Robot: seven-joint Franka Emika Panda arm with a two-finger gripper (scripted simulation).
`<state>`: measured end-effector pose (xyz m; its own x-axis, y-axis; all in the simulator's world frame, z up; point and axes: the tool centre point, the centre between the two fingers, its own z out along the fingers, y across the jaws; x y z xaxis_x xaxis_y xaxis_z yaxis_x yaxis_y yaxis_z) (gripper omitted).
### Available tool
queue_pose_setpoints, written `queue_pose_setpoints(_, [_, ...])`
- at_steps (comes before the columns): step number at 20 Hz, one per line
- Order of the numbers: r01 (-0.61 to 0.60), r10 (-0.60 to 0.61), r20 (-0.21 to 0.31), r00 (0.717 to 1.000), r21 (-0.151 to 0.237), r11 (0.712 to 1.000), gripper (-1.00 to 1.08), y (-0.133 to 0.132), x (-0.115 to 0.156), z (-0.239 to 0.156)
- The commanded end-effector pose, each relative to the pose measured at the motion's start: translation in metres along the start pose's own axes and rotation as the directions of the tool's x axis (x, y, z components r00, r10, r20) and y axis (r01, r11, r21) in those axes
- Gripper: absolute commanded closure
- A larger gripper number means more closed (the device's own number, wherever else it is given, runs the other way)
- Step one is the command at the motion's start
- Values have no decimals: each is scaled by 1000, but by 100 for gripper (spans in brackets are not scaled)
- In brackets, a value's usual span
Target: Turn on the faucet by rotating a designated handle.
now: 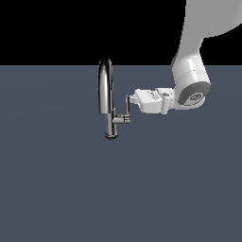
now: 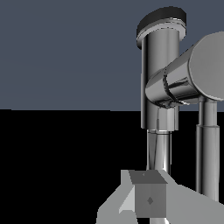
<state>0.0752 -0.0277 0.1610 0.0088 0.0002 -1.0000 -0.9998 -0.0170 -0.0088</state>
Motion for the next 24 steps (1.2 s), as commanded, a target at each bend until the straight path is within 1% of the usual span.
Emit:
queue_pose_setpoints(1, [0, 0, 0, 1000, 0, 1000, 108, 5, -1, 0])
queue_pose_setpoints(20, [0, 0, 0, 1000, 0, 1000, 108, 54, -7, 0])
queue_pose_setpoints(21, [3, -2, -7, 1000, 12, 1000, 108, 49, -5, -5])
queue_pose_setpoints(24, [2, -2, -6, 1000, 10, 1000, 108, 60, 1, -4])
